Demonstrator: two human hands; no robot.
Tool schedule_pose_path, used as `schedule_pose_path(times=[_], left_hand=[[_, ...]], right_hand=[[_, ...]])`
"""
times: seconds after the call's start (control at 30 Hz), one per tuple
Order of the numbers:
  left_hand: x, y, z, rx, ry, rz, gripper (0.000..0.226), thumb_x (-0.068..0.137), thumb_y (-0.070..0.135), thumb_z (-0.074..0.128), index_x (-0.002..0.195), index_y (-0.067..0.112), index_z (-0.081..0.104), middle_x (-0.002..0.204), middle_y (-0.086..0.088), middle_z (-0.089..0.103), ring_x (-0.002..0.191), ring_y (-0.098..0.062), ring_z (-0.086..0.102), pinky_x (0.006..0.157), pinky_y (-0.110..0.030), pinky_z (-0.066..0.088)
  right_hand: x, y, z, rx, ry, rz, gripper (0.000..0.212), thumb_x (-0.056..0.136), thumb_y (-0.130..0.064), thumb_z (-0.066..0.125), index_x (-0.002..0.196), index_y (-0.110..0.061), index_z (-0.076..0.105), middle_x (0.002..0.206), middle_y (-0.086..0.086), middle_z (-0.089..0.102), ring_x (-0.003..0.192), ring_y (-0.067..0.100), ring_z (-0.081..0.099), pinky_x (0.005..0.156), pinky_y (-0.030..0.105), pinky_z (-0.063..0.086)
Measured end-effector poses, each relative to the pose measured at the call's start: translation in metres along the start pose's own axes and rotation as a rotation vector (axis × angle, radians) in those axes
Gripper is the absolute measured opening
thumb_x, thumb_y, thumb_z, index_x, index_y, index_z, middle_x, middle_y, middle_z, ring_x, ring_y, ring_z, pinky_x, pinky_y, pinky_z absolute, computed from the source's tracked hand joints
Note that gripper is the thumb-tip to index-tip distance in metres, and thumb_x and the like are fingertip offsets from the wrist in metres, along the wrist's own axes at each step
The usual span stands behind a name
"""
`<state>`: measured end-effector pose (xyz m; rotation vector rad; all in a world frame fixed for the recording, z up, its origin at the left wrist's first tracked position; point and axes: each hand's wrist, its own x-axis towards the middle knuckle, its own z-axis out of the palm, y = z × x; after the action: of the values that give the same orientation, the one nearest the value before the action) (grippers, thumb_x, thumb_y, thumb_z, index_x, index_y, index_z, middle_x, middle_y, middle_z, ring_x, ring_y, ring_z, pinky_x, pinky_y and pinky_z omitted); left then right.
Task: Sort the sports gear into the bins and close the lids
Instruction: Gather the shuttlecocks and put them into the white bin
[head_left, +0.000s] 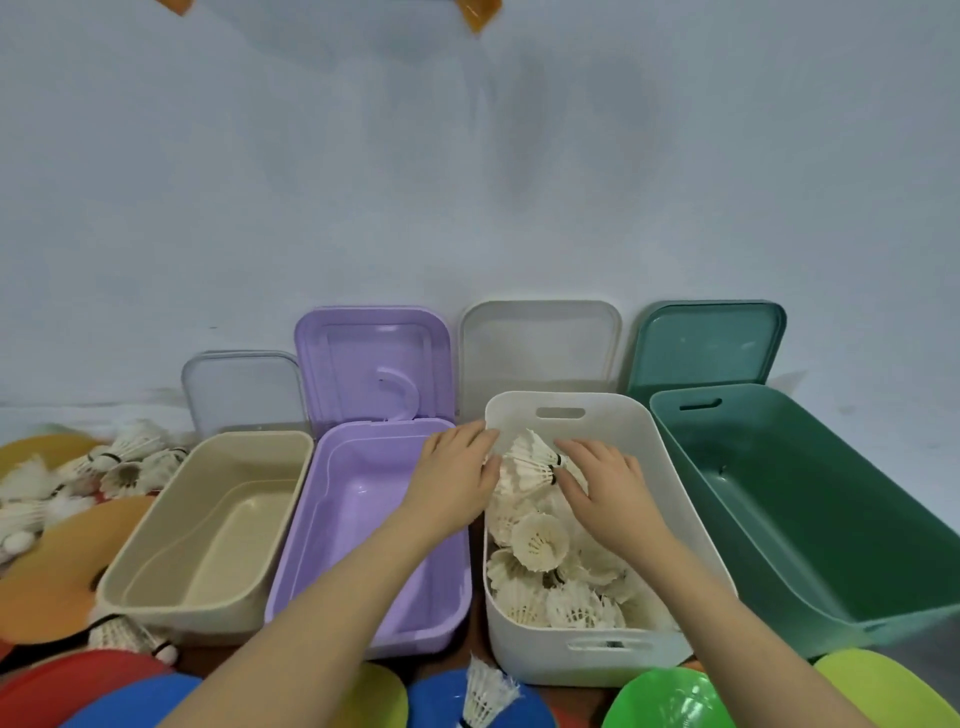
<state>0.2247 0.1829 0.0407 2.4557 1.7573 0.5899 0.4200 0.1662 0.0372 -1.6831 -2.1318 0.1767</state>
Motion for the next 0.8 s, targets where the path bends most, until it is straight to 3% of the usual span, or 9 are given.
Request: schedule_pose_path(times=[0.13, 0.27, 0.4, 0.57, 0.8], left_hand=[[-0.026, -0.024, -0.031, 0.027, 0.049, 0.016, 0.054, 0.086, 0.033, 0.028, 0.133, 0.017, 0.048, 0.138, 0.002, 0.048, 0.128, -0.018, 0.042, 0.101, -0.032, 0.024], [-0.058, -0.066, -0.053, 0.046, 0.124, -0.015, 0.042, 0.084, 0.028, 0.042, 0.119, 0.015, 0.061, 0.120, -0.002, 0.063, 0.110, -0.023, 0.058, 0.089, -0.040, 0.041], [-0.090, -0.115, -0.079, 0.056, 0.148, -0.078, 0.044, 0.080, 0.033, 0.037, 0.109, 0.015, 0.065, 0.105, 0.000, 0.067, 0.092, -0.022, 0.065, 0.081, -0.034, 0.042], [-0.127, -0.195, -0.113, 0.102, 0.082, -0.141, 0.052, 0.085, 0.037, 0.030, 0.126, 0.016, 0.055, 0.123, 0.000, 0.058, 0.114, -0.024, 0.053, 0.095, -0.037, 0.033], [-0.158, -0.324, -0.139, 0.090, 0.083, -0.200, 0.047, 0.090, 0.038, 0.029, 0.131, 0.024, 0.049, 0.132, 0.007, 0.050, 0.125, -0.015, 0.042, 0.096, -0.032, 0.021]], right_hand=[[0.003, -0.038, 0.010, 0.048, 0.033, -0.075, 0.037, 0.097, -0.030, 0.042, 0.132, -0.021, 0.051, 0.129, -0.003, 0.055, 0.123, 0.020, 0.046, 0.100, 0.037, 0.033], [0.007, -0.088, 0.027, 0.123, 0.032, -0.153, 0.046, 0.087, -0.035, 0.035, 0.119, -0.014, 0.062, 0.109, 0.003, 0.063, 0.104, 0.027, 0.057, 0.086, 0.038, 0.043], [0.014, -0.144, 0.052, 0.180, 0.011, -0.183, 0.040, 0.085, -0.029, 0.042, 0.111, -0.011, 0.066, 0.102, 0.004, 0.066, 0.095, 0.029, 0.062, 0.079, 0.037, 0.046], [0.027, -0.222, 0.088, 0.210, -0.023, -0.209, 0.028, 0.094, -0.021, 0.051, 0.118, -0.013, 0.062, 0.111, 0.002, 0.063, 0.104, 0.023, 0.057, 0.084, 0.035, 0.044], [0.058, -0.334, 0.146, 0.248, -0.053, -0.209, 0.024, 0.089, -0.017, 0.058, 0.112, -0.013, 0.065, 0.103, 0.002, 0.064, 0.099, 0.023, 0.059, 0.080, 0.033, 0.044]])
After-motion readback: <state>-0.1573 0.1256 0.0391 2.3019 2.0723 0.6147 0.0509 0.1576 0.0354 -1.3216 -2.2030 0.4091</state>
